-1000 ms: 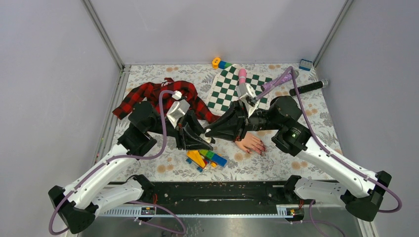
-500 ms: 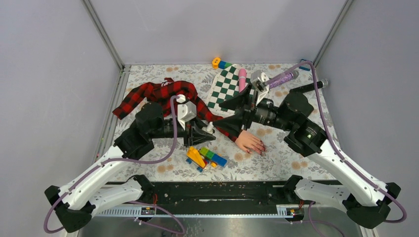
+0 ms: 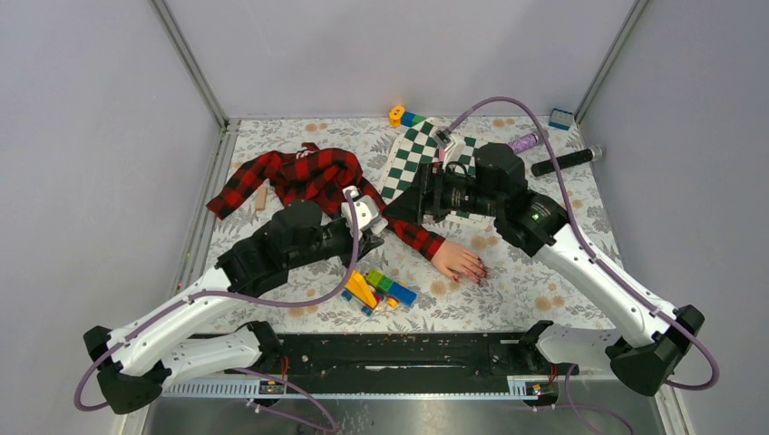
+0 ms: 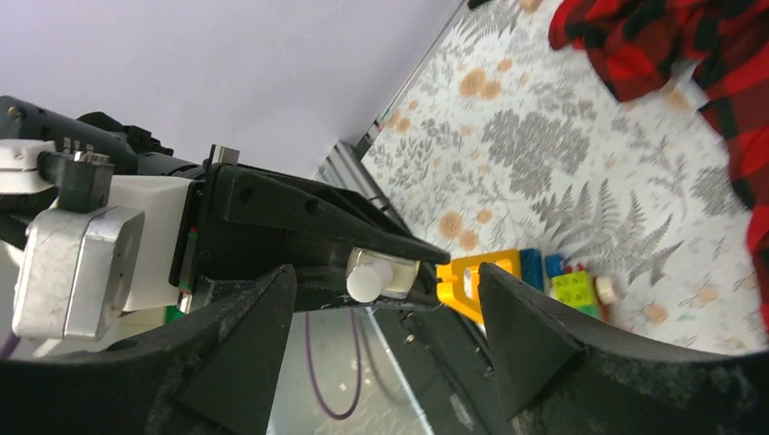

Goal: Paint the nails
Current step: Unscrew the nail polish bottle.

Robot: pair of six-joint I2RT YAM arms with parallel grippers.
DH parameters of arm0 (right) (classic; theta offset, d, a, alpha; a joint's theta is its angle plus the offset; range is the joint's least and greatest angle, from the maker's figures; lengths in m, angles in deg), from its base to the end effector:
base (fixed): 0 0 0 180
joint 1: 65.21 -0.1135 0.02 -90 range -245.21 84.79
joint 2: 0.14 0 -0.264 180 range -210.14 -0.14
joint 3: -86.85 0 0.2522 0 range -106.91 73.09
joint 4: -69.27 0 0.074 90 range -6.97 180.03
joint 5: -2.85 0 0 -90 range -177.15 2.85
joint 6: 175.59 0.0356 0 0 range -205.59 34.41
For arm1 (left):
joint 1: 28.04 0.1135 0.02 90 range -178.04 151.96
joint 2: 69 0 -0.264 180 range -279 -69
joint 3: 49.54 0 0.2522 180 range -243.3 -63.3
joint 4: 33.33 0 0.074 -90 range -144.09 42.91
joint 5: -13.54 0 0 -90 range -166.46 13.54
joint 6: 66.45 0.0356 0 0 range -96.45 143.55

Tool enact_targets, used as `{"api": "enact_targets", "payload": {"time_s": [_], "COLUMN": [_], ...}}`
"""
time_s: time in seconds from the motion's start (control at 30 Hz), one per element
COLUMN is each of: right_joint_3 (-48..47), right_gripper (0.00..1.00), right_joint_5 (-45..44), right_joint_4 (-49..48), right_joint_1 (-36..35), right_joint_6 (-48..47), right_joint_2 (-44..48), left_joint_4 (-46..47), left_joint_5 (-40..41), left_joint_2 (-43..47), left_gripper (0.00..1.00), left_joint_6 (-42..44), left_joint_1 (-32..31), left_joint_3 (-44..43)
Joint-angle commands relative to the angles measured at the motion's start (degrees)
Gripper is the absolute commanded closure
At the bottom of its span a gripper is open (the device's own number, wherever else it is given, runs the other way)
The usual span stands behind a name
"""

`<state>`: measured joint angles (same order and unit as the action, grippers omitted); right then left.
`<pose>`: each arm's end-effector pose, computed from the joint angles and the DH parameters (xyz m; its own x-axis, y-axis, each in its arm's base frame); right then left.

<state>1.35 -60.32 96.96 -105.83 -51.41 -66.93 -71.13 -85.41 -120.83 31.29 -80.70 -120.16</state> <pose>0.1864 0.1810 0.4205 -0.6145 0.1334 -0.7776 -0.6940 0.3773 0.6132 0.1162 -0.1614 0.3667 -0.0780 0.3216 -0.9437 0.8932 0.4429 0.0771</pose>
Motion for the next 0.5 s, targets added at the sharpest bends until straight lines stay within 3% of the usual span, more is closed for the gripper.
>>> {"api": "enact_targets", "payload": {"time_s": [0.0,0.1,0.3,0.47], "right_joint_3": [-1.09,-0.88,-1.25,-1.78], "right_gripper": [0.21,0.24,0.4,0.42], "right_joint_5": [3.97,4.87,7.35,7.75], "right_joint_4": [-0.48,-1.64,-3.35,-2.87], "right_joint_1": [0.37,0.3,0.24,-0.68], "right_joint_6": [7.31,9.04,11.15,11.13], "right_joint_2": [-1.2,-2.07,-4.54,-5.63], "left_joint_4": [1.36,1.35,1.33,1.33], "left_joint_5": [5.48,5.36,5.14,5.4], "left_joint_2": [-0.7,-0.85,-0.82,-0.9], "left_gripper": [1.0,1.0,1.0,1.0], "left_joint_6": [1.24,1.15,0.96,0.95], "left_joint_1": [-0.64,-0.6,-0.7,-0.73], "left_joint_3": [-2.2,-2.16,-2.22,-2.21]}}
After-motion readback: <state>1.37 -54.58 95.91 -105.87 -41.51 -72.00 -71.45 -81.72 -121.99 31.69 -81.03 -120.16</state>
